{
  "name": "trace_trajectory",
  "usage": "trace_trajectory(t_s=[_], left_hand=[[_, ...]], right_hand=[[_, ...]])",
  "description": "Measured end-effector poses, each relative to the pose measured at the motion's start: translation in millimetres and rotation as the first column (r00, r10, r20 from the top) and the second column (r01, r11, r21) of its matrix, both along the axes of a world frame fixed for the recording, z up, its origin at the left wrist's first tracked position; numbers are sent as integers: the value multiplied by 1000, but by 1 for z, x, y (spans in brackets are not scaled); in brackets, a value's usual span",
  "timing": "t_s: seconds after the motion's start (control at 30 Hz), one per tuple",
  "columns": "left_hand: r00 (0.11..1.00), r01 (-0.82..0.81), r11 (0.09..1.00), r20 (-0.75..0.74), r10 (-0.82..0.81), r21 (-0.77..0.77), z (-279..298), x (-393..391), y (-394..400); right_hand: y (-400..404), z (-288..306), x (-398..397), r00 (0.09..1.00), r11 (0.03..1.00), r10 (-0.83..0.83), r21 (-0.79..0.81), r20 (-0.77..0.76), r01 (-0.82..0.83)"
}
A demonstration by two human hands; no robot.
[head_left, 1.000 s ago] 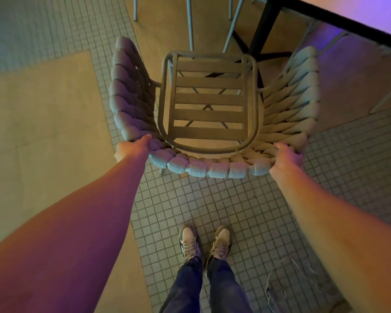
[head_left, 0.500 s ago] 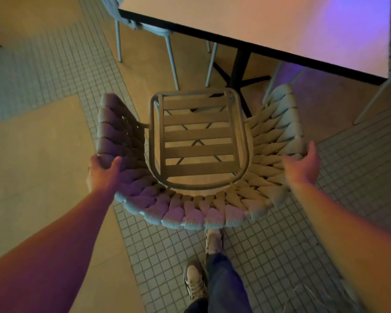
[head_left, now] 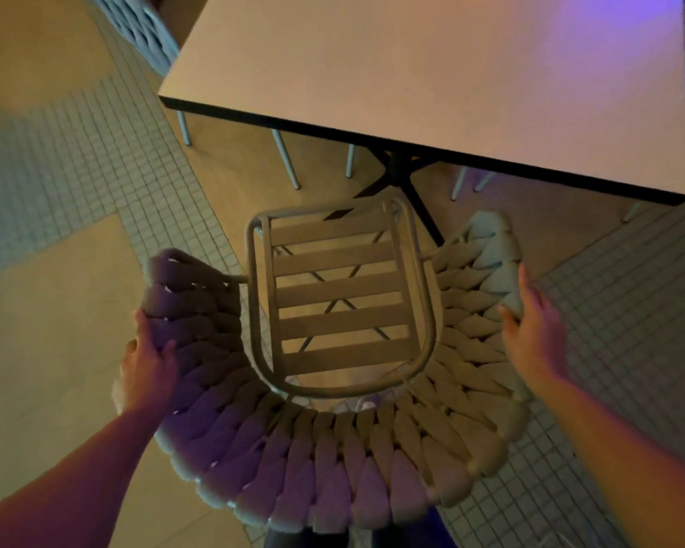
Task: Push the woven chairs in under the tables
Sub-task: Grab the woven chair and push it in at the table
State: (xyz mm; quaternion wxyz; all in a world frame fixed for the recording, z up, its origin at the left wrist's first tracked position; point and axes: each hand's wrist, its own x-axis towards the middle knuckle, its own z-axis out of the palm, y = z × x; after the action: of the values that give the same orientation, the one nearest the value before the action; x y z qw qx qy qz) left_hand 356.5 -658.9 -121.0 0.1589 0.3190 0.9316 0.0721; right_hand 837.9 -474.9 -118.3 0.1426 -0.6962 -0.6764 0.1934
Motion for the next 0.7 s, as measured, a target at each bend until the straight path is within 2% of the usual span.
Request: trace_trajectory(t_s=[0.3, 0.4, 0.7], left_hand=[[977, 208, 977, 31, -209, 47, -1, -37, 87], [961, 267, 962, 59, -271, 59, 0, -40, 111], [941, 333, 942, 47, -335, 37, 10, -37, 123]], right_hand=[[-42, 8, -9, 952, 956, -289, -86, -96, 282], [-56, 8, -11, 925, 924, -374, -108, -64, 367], [-59, 3, -14, 918, 915, -396, -77, 26, 397]])
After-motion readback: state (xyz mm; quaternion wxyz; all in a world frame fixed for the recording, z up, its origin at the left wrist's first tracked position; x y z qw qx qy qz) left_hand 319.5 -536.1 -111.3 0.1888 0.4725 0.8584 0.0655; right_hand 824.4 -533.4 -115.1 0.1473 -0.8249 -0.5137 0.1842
